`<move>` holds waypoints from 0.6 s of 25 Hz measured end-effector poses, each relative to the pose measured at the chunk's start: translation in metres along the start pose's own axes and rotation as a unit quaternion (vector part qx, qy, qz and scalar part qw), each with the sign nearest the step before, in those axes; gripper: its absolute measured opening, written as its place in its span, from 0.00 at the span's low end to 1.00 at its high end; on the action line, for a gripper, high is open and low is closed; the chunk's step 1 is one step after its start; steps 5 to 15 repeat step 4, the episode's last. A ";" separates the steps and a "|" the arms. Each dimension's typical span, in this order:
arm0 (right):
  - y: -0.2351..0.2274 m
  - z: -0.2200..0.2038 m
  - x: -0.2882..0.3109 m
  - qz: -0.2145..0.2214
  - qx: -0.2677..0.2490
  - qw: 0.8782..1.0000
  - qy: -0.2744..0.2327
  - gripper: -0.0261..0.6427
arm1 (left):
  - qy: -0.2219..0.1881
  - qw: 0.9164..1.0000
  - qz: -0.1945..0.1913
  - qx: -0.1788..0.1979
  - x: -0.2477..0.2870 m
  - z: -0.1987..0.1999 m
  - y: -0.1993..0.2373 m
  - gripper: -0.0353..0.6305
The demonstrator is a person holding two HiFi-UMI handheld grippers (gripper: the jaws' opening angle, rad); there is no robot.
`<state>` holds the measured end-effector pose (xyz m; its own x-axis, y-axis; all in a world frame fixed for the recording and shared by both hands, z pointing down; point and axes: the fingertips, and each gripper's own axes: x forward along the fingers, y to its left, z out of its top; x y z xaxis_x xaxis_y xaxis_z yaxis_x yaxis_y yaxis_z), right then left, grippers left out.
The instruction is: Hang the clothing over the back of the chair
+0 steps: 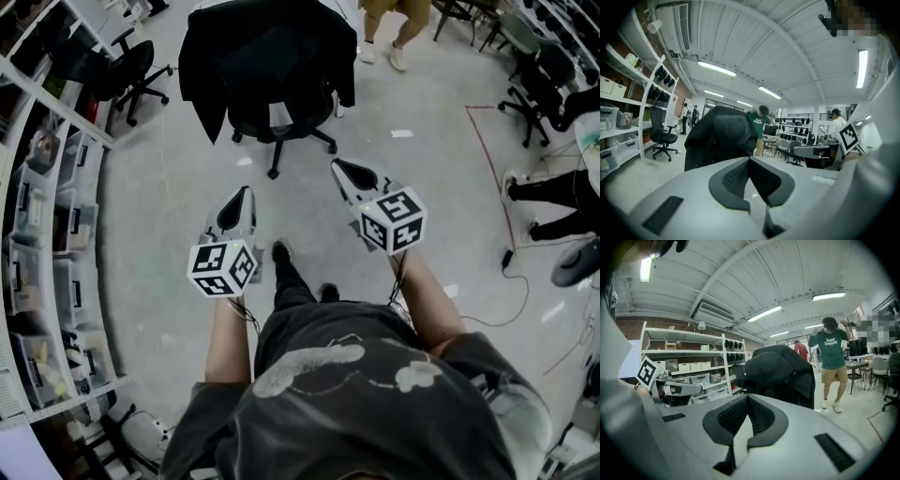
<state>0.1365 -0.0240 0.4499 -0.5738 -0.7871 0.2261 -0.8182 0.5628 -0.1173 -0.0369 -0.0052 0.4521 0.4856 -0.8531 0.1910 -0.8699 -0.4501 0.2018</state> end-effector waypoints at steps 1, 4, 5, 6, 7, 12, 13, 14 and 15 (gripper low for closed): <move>-0.001 0.000 0.000 0.000 0.000 1.000 0.000 0.03 | 0.001 1.000 -0.001 -0.001 0.001 0.000 -0.001 0.05; -0.003 -0.001 0.001 0.000 0.000 1.000 0.001 0.03 | 0.005 1.000 -0.004 -0.001 0.004 -0.001 -0.003 0.05; -0.003 -0.001 0.001 0.000 0.000 1.000 0.001 0.03 | 0.005 1.000 -0.004 -0.001 0.004 -0.001 -0.003 0.05; -0.003 -0.001 0.001 0.000 0.000 1.000 0.001 0.03 | 0.005 1.000 -0.004 -0.001 0.004 -0.001 -0.003 0.05; -0.003 -0.001 0.001 0.000 0.000 1.000 0.001 0.03 | 0.005 1.000 -0.004 -0.001 0.004 -0.001 -0.003 0.05; -0.003 -0.001 0.001 0.000 0.000 1.000 0.001 0.03 | 0.005 1.000 -0.004 -0.001 0.004 -0.001 -0.003 0.05; -0.003 -0.001 0.001 0.000 0.000 1.000 0.001 0.03 | 0.005 1.000 -0.004 -0.001 0.004 -0.001 -0.003 0.05; -0.003 -0.001 0.001 0.000 0.000 1.000 0.001 0.03 | 0.005 1.000 -0.004 -0.001 0.004 -0.001 -0.003 0.05; -0.003 -0.001 0.001 0.000 0.000 1.000 0.001 0.03 | 0.005 1.000 -0.004 -0.001 0.004 -0.001 -0.003 0.05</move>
